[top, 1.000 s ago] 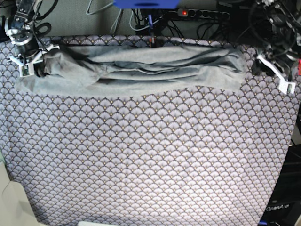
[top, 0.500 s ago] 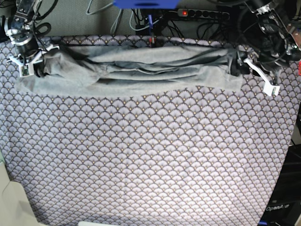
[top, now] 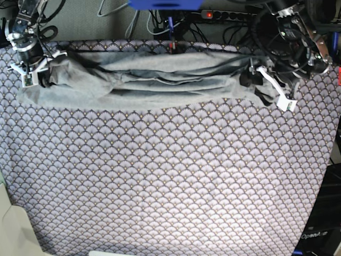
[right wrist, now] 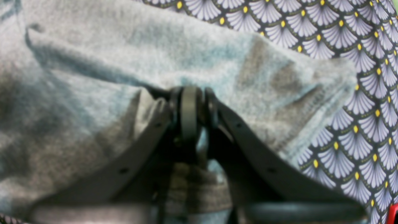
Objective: Fold the T-shirt properly
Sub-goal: 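Release the strip end and regrasp it with the left gripper, then carry the strip end with the left gripper over toward the right gripper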
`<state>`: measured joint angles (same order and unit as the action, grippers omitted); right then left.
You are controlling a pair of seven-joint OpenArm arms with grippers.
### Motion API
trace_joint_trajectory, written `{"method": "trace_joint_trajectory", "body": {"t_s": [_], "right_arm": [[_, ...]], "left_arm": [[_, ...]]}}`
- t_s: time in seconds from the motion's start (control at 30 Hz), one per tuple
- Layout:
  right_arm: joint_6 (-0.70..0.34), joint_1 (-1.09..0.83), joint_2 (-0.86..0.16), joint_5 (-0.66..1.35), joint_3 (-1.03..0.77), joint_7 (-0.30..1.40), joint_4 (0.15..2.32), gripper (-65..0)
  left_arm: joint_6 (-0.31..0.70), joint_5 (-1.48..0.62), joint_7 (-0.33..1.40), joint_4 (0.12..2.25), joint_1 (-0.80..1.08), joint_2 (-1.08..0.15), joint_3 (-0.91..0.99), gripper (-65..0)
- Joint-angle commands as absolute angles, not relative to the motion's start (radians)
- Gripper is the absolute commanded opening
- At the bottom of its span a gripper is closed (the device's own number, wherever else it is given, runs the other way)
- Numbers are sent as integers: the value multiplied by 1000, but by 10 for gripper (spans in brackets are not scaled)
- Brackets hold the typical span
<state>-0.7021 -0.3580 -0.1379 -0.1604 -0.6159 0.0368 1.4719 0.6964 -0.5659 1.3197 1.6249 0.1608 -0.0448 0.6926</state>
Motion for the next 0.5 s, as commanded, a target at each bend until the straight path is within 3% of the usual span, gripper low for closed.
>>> {"method": "trace_joint_trajectory", "body": {"t_s": [0.0, 0.23, 0.3, 0.37, 0.47], "right_arm": [[-698, -357, -153, -150, -622, 13, 1489, -620], [-698, -357, -154, -150, -624, 13, 1489, -620], [-698, -357, -154, -150, -624, 13, 1489, -620], [-698, -357, -154, -150, -624, 13, 1489, -620], [-698, -357, -154, -150, -624, 13, 1489, -620]], "left_arm": [[698, -581, 1308, 1639, 156, -53, 699, -119], [698, -513, 1308, 1639, 160, -54, 700, -123], [698, -503, 1308, 1639, 166, -53, 696, -168], [698, -506, 1308, 1641, 170, -50, 694, -308], [698, -498, 1308, 1641, 162, -30, 694, -597]]}}
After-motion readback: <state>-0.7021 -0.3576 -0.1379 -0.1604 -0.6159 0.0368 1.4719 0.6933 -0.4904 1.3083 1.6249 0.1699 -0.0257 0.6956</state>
